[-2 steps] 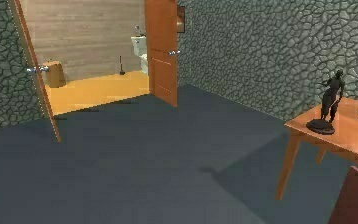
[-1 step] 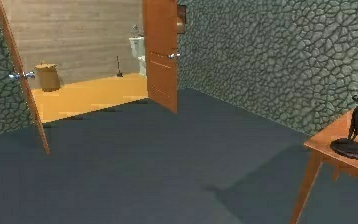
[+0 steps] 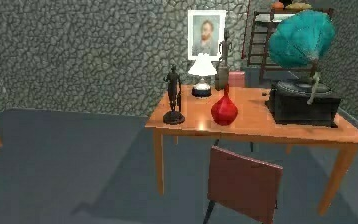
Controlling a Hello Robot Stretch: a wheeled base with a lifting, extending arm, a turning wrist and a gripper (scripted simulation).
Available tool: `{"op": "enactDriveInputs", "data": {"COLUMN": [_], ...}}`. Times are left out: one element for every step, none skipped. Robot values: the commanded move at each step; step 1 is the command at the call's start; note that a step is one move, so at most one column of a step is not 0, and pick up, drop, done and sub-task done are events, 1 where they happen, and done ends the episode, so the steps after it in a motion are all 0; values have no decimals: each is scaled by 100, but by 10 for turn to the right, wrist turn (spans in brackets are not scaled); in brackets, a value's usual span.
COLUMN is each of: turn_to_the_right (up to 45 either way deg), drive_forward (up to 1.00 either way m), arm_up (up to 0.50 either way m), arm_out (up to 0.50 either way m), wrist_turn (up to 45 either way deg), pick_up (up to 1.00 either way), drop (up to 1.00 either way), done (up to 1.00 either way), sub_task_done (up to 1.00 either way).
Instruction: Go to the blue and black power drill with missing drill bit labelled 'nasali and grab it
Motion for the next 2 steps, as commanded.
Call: {"op": "enactDriveInputs", "data": {"turn_to_the_right": [390, 0], "drive_forward": [0, 0], "arm_up": [0, 50], "arm_out": [0, 0], "wrist_turn": [0, 0], "pick_up": [0, 0], "drop": [0, 0], "done": [0, 0], "sub_task_done": [0, 0]}}
